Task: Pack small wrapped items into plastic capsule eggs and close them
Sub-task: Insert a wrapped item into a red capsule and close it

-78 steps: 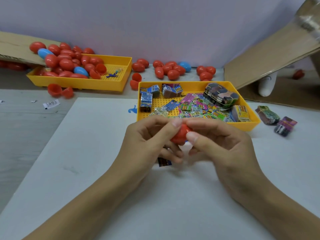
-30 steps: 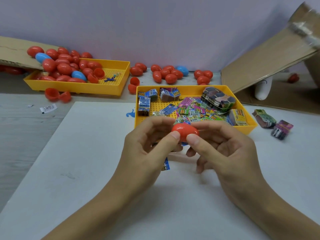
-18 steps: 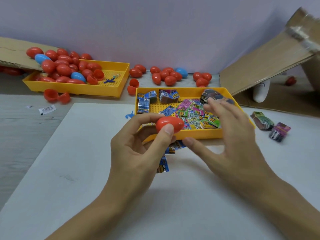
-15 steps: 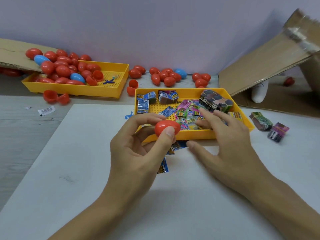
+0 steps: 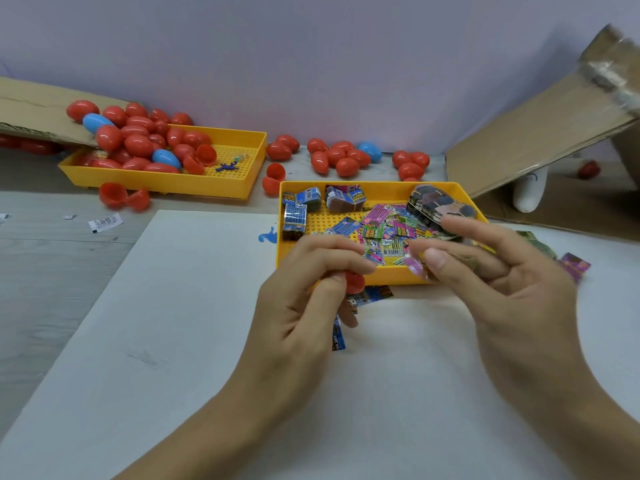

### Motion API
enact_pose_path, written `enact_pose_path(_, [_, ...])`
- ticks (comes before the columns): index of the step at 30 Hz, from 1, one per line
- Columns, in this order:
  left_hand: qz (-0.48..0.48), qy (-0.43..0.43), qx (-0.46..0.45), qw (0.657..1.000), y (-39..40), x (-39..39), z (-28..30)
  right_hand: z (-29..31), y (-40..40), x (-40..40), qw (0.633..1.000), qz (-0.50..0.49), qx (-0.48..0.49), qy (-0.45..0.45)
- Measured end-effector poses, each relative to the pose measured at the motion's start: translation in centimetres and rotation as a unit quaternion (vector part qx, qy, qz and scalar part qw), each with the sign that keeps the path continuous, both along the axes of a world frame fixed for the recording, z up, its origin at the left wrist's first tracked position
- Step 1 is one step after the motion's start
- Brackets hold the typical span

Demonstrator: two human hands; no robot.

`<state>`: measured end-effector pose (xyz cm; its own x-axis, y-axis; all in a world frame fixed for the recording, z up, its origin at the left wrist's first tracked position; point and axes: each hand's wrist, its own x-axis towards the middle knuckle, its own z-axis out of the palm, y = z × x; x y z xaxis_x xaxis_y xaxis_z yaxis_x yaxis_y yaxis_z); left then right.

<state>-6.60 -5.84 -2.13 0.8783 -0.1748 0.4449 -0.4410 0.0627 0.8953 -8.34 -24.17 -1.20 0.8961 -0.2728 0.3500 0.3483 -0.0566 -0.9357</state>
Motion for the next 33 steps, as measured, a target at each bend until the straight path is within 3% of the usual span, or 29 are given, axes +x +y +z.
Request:
enact_pose_path(3, [-0.014,0.014,0.023,1.000,0.0,0.0,0.0,-0.1,0.7,-0.5,0.992,0.057,0.090,0.062])
enact_pose_path(6, [-0.018,0.003,0.064,0.998,-0.3,-0.3,0.2,-0.4,1.2,-0.8,0.983,0.091,0.114,0.109])
enact_pose_path(16, [-0.033,0.015,0.058,0.998,-0.7,-0.1,-0.3,0.2,2.3,-1.5,0.970,0.171,0.132,0.116])
enact_pose_path(19, [-0.030,0.044,0.025,0.998,-0.5,0.3,-0.3,0.3,2.2,-1.4,0.978,0.159,0.100,0.094])
enact_pose_path(22, [-0.023,0.039,0.016,0.999,-0.4,0.3,-0.3,0.4,2.1,-1.6,0.993,0.112,0.000,0.041])
enact_pose_path(29, [-0.013,0.008,0.017,1.000,-0.5,0.2,-0.3,0.2,1.9,-1.7,0.991,0.040,-0.120,-0.053])
enact_pose_path(33, [0.004,-0.015,0.032,0.999,-0.4,0.1,-0.4,0.3,1.8,-1.8,0.989,0.068,-0.121,-0.049])
